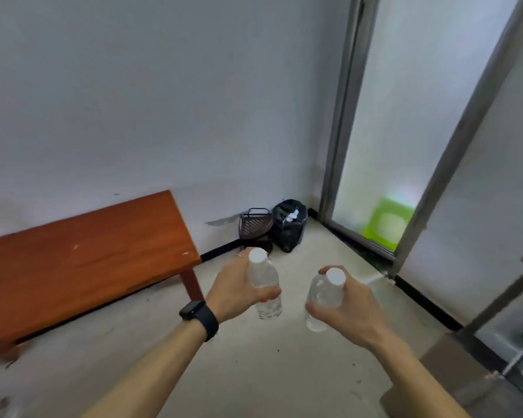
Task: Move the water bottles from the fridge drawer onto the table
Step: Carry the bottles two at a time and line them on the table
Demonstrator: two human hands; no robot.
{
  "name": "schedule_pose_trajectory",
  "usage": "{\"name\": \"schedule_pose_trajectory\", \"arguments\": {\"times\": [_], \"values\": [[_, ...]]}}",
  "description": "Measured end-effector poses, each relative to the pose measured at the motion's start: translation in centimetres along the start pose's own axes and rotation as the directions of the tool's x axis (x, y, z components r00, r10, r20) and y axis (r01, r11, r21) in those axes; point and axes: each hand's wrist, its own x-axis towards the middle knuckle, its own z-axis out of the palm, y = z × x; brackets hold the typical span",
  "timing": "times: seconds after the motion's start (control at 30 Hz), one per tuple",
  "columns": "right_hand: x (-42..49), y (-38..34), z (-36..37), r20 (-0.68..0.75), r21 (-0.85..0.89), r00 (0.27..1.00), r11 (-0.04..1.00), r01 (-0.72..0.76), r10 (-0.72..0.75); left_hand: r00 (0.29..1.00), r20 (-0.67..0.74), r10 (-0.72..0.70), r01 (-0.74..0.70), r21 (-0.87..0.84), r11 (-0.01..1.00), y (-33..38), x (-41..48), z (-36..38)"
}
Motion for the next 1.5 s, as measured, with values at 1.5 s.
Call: {"name": "schedule_pose_trajectory", "arguments": {"times": [1.5], "values": [[20.1,-59.3,77.8,0.749,0.231,0.551,0.924,0.305,-0.369,0.637,-0.448,-0.628,0.639,-0.149,0.755,-64.5,-17.4,-62.8]]}}
